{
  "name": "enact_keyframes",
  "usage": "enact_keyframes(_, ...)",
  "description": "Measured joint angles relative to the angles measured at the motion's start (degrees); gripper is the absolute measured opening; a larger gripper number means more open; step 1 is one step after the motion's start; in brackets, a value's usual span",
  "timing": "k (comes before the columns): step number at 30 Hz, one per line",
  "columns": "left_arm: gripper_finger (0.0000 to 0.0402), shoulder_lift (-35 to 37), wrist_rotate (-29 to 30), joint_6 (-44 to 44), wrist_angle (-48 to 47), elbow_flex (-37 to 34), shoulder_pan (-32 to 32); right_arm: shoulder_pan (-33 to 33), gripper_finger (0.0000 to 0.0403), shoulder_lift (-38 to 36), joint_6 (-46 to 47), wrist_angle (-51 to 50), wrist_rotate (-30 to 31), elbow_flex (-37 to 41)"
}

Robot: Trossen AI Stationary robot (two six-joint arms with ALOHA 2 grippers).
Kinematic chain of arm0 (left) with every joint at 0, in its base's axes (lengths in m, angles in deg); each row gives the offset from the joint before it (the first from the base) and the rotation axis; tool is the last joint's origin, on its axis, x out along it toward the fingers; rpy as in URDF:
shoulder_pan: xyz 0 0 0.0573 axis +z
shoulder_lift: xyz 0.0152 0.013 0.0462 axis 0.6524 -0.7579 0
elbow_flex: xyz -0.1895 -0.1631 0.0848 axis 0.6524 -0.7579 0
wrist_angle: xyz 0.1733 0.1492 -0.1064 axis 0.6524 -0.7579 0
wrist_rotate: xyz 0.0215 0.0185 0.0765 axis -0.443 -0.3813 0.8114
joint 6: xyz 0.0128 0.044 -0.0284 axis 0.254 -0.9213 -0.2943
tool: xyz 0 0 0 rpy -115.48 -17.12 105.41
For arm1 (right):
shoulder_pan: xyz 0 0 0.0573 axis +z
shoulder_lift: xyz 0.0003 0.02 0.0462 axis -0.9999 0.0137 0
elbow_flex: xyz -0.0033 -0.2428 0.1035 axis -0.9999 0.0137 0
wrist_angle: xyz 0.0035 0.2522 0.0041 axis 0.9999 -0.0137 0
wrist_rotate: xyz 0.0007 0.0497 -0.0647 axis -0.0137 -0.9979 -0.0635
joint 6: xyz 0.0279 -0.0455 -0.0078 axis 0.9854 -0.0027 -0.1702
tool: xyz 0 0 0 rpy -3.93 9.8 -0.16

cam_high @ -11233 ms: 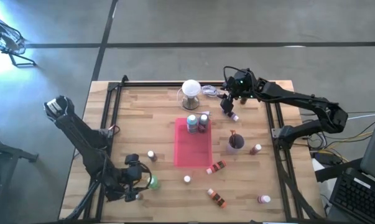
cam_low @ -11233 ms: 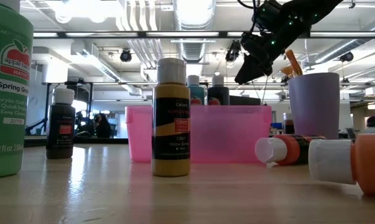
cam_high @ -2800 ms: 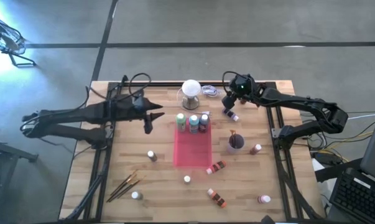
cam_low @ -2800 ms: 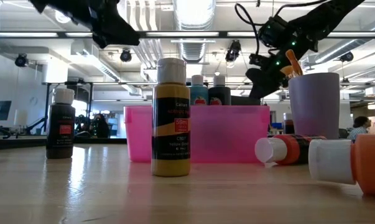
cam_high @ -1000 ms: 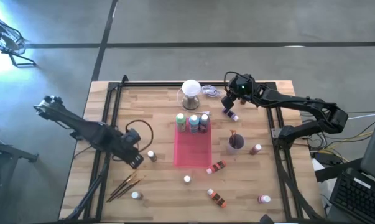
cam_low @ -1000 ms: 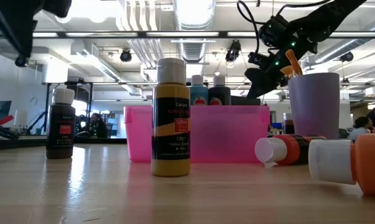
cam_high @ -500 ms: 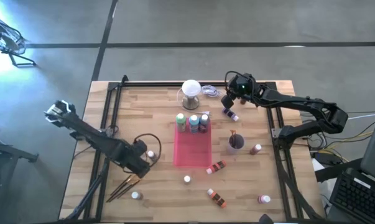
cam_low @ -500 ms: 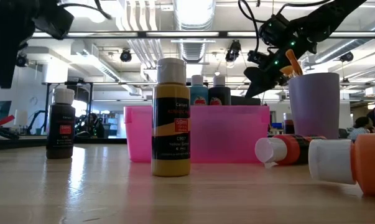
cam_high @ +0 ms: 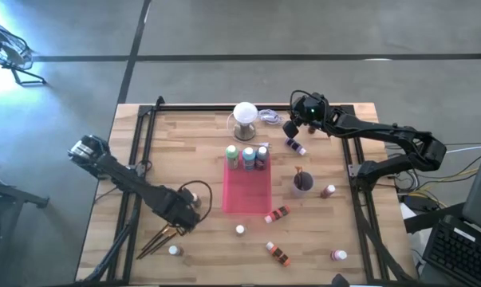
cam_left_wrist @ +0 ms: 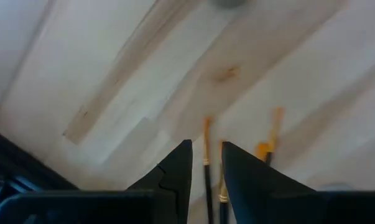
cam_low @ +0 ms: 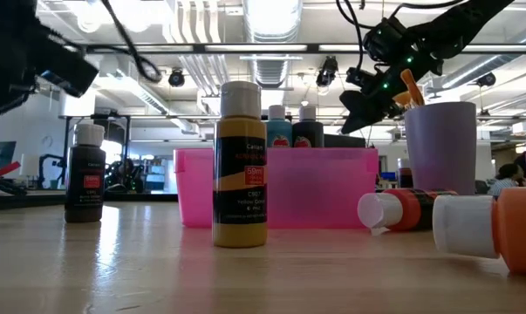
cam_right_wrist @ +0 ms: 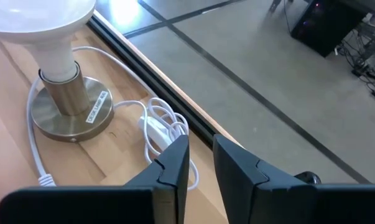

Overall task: Pick & Place Paint Supplies
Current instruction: Put the orange paintbrush into the purple cup

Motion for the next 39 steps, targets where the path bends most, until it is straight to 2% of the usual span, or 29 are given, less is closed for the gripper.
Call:
enact_keyframes(10,0.0092,0.81,-2.06,0.79,3.04,-5.3,0.71,0.0,0.0099,0.12,1.4,0.39,-0.11,0.02)
enact_keyframes(13,0.0096,0.83,-2.29,0.78,4.44,-6.79,1.36,-0.04,0.011,0.72,1.51,0.72,-2.24,0.02)
enact_keyframes(22,0.0179,0.85,-3.13,-3.7,5.7,-7.53,2.71,-0.02,0.0137,3.55,1.33,3.3,-4.39,0.02)
enact_keyframes(28,0.0188,0.85,-2.84,-5.39,11.66,-7.95,2.71,-0.04,0.0148,3.99,0.84,3.28,-4.37,0.02)
enact_keyframes(39,0.0184,0.87,-3.58,-4.26,12.66,-10.42,2.36,-0.04,0.0121,3.97,0.41,3.3,-4.35,0.02)
